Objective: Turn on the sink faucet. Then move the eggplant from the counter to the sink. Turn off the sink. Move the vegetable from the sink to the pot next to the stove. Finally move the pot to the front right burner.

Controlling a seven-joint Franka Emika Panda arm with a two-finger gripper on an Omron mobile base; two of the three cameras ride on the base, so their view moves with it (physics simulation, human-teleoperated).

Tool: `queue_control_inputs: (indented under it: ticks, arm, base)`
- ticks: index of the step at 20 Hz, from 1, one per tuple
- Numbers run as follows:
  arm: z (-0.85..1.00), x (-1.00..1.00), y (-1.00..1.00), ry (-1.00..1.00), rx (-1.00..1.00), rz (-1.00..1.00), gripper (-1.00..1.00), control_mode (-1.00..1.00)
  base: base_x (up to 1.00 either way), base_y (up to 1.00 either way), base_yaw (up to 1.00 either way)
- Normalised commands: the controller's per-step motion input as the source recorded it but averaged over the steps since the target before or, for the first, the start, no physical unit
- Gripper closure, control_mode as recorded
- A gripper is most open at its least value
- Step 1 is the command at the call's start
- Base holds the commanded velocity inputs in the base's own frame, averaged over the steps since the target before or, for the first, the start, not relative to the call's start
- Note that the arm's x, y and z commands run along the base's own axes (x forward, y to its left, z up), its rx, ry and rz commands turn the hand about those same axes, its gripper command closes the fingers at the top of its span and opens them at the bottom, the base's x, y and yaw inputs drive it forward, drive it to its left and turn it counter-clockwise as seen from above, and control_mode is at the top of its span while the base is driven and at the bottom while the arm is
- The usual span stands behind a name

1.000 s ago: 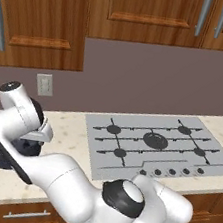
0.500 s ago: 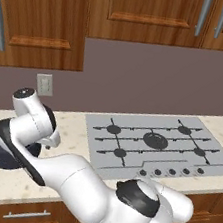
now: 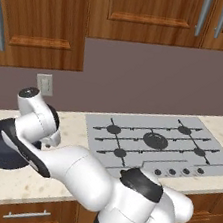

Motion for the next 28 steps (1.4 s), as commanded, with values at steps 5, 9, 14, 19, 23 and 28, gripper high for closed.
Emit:
queue_control_inputs:
  ticks: [5, 9, 14, 19, 23, 28]
  arm:
    - [-0.07, 0.06, 0.09, 0.0, 0.01, -0.06, -1.0, -1.0]
    - [-0.08, 0.1, 0.07, 0.01, 0.0, -0.06, -1.0, -1.0]
    - [-0.12, 0.03, 0.02, 0.02, 0.0, -0.04, -1.0, -1.0]
    - [-0.1, 0.02, 0.0, 0.02, 0.0, -0.02, -1.0, -1.0]
    - [-0.07, 0.06, 0.0, 0.03, 0.0, 0.0, -1.0, -1.0]
    - [-0.11, 0.17, 0.01, 0.05, 0.0, 0.0, -1.0, -1.0]
  base:
    - [0.0, 0.0, 0.0]
    - [0.0, 0.0, 0.0]
    - [0.0, 0.0, 0.0]
    - [0.0, 0.0, 0.0]
    - [0.0, 0.0, 0.0]
    - [0.0, 0.0, 0.0]
